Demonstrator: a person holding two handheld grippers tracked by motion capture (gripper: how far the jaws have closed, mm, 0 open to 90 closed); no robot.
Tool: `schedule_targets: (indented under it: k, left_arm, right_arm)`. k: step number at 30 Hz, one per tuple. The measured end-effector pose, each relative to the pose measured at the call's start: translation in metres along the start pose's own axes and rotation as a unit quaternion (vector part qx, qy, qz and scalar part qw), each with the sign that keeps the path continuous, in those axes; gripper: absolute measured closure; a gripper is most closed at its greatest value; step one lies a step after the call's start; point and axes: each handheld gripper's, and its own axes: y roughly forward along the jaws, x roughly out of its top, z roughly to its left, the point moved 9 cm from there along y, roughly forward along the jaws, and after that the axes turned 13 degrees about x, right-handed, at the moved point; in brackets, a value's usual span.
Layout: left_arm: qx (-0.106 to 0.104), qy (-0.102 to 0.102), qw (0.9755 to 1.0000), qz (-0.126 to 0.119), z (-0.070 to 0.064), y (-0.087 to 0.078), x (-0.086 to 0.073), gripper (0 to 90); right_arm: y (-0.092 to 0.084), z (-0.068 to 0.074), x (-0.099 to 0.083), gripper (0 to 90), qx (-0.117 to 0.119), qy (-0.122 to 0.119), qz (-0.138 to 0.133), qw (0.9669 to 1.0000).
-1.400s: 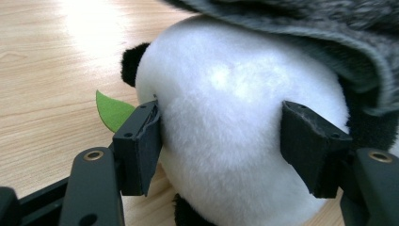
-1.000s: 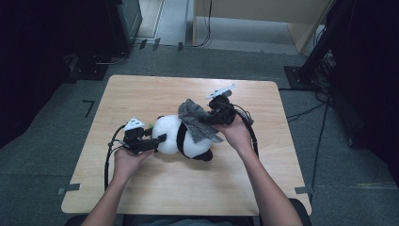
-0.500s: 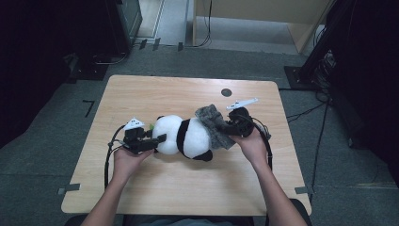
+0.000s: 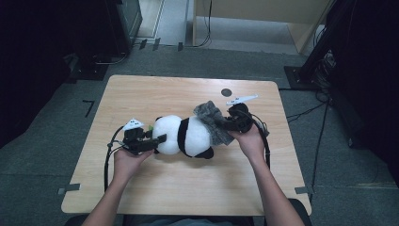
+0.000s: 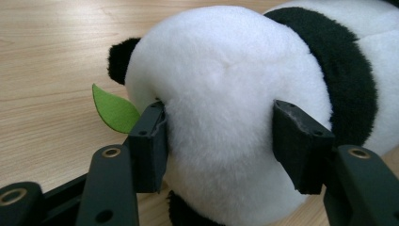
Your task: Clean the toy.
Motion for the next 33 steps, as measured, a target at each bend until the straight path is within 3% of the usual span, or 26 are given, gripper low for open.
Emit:
schedule_targets:
  k: [5,9,13,19,26,33]
  left_arm:
    - [-0.007,0.003,0.9999,-0.015,0.001,-0.002,0.001,33.5]
    - [-0.014,0.003,0.9998,-0.016,0.0,-0.004,0.003,32.9]
    - [-0.015,0.015,0.9996,-0.018,0.0,-0.007,0.003,32.0]
    - [-0.009,0.028,0.9993,-0.025,-0.001,-0.006,0.003,31.5]
    - [0.004,0.028,0.9994,-0.022,-0.001,-0.005,0.002,33.9]
    - [0.018,0.038,0.9989,-0.022,-0.001,-0.002,0.002,37.2]
  right_arm:
    - [-0.009,0.023,0.017,76.5,0.022,-0.02,-0.014,0.9995]
    - [-0.004,0.048,0.033,76.6,0.041,-0.044,-0.013,0.9981]
    - [0.016,0.073,0.044,76.6,0.058,-0.071,0.007,0.9958]
    - [0.063,0.097,0.048,76.6,0.073,-0.092,0.046,0.992]
    - [0.101,0.104,0.04,76.4,0.073,-0.094,0.081,0.9896]
    - [0.097,0.094,0.032,76.2,0.072,-0.084,0.077,0.9909]
